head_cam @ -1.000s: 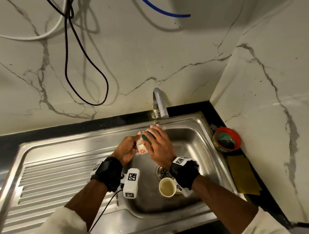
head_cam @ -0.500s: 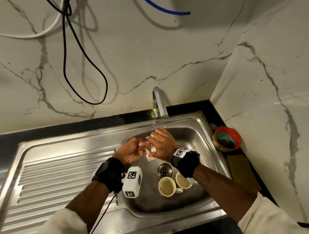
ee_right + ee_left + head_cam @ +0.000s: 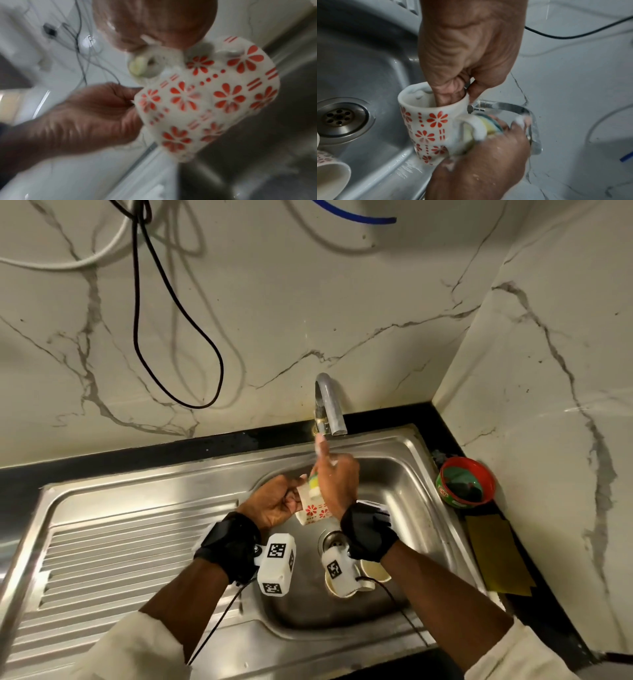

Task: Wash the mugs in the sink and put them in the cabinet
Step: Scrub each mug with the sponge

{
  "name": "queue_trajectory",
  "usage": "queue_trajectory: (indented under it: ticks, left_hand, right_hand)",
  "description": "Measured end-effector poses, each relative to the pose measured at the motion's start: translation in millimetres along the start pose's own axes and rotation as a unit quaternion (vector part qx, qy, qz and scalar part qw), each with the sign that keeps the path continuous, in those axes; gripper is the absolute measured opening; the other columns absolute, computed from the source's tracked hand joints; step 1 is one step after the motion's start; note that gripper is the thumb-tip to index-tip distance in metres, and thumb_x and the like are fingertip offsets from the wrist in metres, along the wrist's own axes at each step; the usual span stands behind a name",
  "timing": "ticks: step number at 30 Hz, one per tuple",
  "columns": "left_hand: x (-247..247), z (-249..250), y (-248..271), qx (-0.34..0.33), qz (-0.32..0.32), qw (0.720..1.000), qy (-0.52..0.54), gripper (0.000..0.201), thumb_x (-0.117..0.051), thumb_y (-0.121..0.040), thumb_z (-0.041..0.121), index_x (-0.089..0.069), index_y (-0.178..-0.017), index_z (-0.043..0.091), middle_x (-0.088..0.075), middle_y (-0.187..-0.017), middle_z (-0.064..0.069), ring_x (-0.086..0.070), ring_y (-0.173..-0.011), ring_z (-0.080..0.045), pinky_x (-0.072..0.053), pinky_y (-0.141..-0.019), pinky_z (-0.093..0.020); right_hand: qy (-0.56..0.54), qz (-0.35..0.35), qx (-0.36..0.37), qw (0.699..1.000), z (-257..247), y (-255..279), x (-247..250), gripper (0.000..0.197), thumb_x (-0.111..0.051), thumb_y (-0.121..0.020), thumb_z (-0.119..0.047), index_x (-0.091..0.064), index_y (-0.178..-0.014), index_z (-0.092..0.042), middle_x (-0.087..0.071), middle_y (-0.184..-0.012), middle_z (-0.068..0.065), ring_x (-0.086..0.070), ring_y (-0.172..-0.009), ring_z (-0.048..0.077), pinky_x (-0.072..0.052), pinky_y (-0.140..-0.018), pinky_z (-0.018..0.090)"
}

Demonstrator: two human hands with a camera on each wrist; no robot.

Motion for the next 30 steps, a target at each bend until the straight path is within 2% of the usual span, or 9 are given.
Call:
queue_trajectory:
  ticks: [2,5,7,9,15,20,24,26,30]
  left_hand:
    - [4,-1,3,0.008,0.003,1.000,0.000,0.015,-0.058,-0.087,0.005,-0.063,-0.100,-0.001,-0.072,-0.095,-0.016,-0.056,-0.083,-0.015,-0.047,-0.074,-0.032]
    - [3,7,5,-0.015,0.005,0.999,0.042,0.019,-0.046,-0.094,-0.002,-0.065,-0.094,-0.001,-0.071,-0.081,-0.014,-0.065,-0.070,-0.016,-0.054,-0.069,-0.022]
    - [3,16,4,-0.026,0.008,0.998,0.053,0.028,-0.035,-0.096,-0.006,-0.060,-0.085,0.000,-0.064,-0.064,-0.009,-0.060,-0.052,-0.011,-0.052,-0.051,-0.018]
    - [8,19,5,-0.025,0.027,0.998,0.053,0.025,-0.035,-0.098,-0.002,-0.060,-0.093,-0.001,-0.066,-0.071,-0.012,-0.062,-0.060,-0.013,-0.054,-0.055,-0.020]
    - [13,14,7,-0.037,0.037,0.995,0.091,0.024,-0.038,-0.102,0.004,-0.061,-0.107,-0.002,-0.070,-0.094,-0.018,-0.073,-0.075,-0.024,-0.062,-0.065,-0.034]
    - [18,22,7,-0.048,0.068,0.995,0.054,0.022,-0.034,-0.102,0.007,-0.053,-0.091,0.005,-0.058,-0.080,-0.010,-0.066,-0.049,-0.013,-0.056,-0.049,-0.024]
    - [23,25,8,-0.045,0.054,0.996,0.055,0.021,-0.036,-0.103,0.009,-0.056,-0.102,0.003,-0.059,-0.081,-0.010,-0.064,-0.054,-0.011,-0.053,-0.054,-0.016]
    - [28,22,10,-0.030,0.053,0.993,0.104,0.023,-0.041,-0.102,0.008,-0.055,-0.116,-0.004,-0.066,-0.086,-0.018,-0.067,-0.074,-0.018,-0.054,-0.064,-0.015]
    - [18,21,15,-0.038,0.019,0.997,0.070,0.019,-0.042,-0.103,0.009,-0.058,-0.106,0.001,-0.073,-0.095,-0.019,-0.072,-0.081,-0.025,-0.061,-0.069,-0.030]
  right_hand:
    - [-0.111,0.062,-0.086,0.988,11,-3,10,0.041,-0.049,-0.097,-0.046,-0.058,-0.064,-0.024,-0.064,-0.069,0.001,-0.065,-0.071,0.021,-0.058,-0.074,0.045]
    - [0.024,0.017,0.185,0.982,-22,17,-3,0.028,-0.046,-0.100,-0.036,-0.068,-0.095,-0.020,-0.067,-0.094,0.003,-0.064,-0.089,0.018,-0.055,-0.081,0.046]
    - [0.189,-0.036,0.370,0.909,-19,51,-27,0.036,-0.045,-0.101,-0.029,-0.059,-0.126,-0.009,-0.060,-0.124,0.011,-0.054,-0.117,0.024,-0.045,-0.103,0.042]
    - [0.229,-0.060,0.418,0.877,0,63,-31,0.046,-0.044,-0.102,-0.025,-0.041,-0.142,-0.003,-0.045,-0.143,0.019,-0.041,-0.135,0.030,-0.037,-0.112,0.040]
    - [0.200,-0.026,0.377,0.904,11,70,-21,0.058,-0.038,-0.095,-0.010,-0.021,-0.149,0.002,-0.025,-0.155,0.025,-0.021,-0.147,0.034,-0.036,-0.112,0.048]
    - [0.358,-0.076,0.539,0.759,25,103,-44,0.048,-0.019,-0.099,0.004,-0.035,-0.145,0.005,-0.035,-0.150,0.025,-0.029,-0.142,0.041,-0.034,-0.113,0.050]
    - [0.342,-0.136,0.567,0.736,27,80,-39,0.051,-0.023,-0.098,0.006,-0.041,-0.144,-0.003,-0.042,-0.149,0.017,-0.035,-0.141,0.032,-0.031,-0.116,0.046]
    - [0.337,-0.137,0.554,0.749,32,59,-24,0.056,-0.032,-0.089,0.010,-0.043,-0.143,-0.003,-0.042,-0.149,0.016,-0.035,-0.142,0.030,-0.037,-0.111,0.047]
    - [0.173,-0.064,0.332,0.925,30,17,5,0.053,-0.041,-0.093,-0.010,-0.039,-0.147,-0.010,-0.043,-0.149,0.011,-0.047,-0.133,0.027,-0.047,-0.104,0.041]
Point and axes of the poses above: each hand's wrist, its own y-axis away from the middle knuckle, its own x-axis out of the back of the hand, z = x × y, the point moved 9 cm from there along -y, towards the middle knuckle
